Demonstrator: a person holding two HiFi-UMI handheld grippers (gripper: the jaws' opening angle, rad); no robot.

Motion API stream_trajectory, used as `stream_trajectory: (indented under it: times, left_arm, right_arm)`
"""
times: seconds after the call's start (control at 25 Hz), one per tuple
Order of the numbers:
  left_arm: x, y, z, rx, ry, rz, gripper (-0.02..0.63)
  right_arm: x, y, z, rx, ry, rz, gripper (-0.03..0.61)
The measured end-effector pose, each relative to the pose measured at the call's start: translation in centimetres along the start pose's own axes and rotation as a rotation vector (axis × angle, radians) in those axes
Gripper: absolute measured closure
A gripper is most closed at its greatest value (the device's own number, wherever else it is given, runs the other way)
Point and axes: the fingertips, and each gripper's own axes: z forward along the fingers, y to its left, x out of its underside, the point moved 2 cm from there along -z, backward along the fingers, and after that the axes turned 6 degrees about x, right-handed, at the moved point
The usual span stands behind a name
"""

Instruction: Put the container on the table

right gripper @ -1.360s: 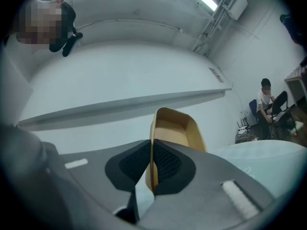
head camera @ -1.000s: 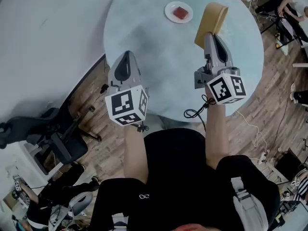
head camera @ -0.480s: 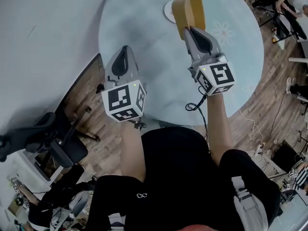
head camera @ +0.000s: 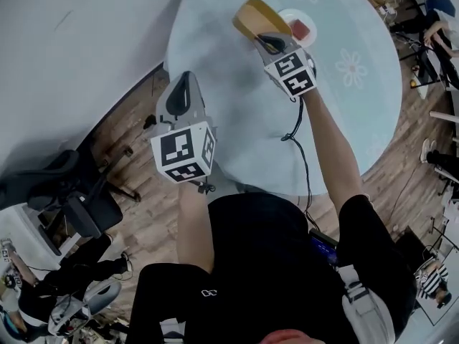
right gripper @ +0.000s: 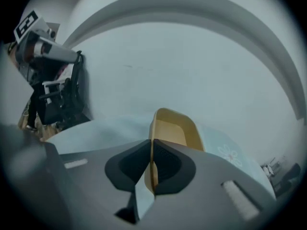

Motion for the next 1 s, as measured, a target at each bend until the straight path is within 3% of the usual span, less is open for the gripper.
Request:
stream_trajectory:
  times: [0.2,0.44,0.52,0.56,0.64,0.72,0.84,1.0]
  left_arm:
    - [0.2,1.9,-1.0,-0.027,-0.002,-0.014,0.615]
    - [0.3,2.4,-1.4,-0.024,0.001,-0.019,0.615]
    - [0.3,2.4,-1.4,-0.016,0.0,-0.017,0.615]
    - [0.2,2.4,-1.4,-0.011,-0.001,-0.015,0.615]
    - [0.0,2.3,-1.3,-0.001,-0.005,-0.012,0.615]
    - [-0.5,2.3,-1.0,0.011,-0.014,-0.007,0.615]
    - [-1.8,1.7,-0.8,0.035,-0.04,0.004,0.615]
    - [-4.2,-0.7,-0.5,0.092,-0.097,0.038,0.615]
  right_arm:
    - [2.8,2.5,3.6,-0.045,0.16,-0.136,0.549]
    - [3.9,4.1,5.1,-0.055,0.24,-0.195,0.544]
    - [3.9,4.4,5.2,-0.066,0.242,-0.188,0.46]
    - [3.4,4.3,4.9,-0.066,0.223,-0.165,0.453]
    - [0.9,3.5,3.5,-0.036,0.119,-0.068,0.454]
    - [-3.2,1.6,0.4,0.033,-0.054,0.078,0.465]
    - [-9.3,-2.1,-7.1,0.173,-0.328,0.272,0.531]
    - [-12.5,-4.8,-18.1,0.315,-0.593,0.441,0.568]
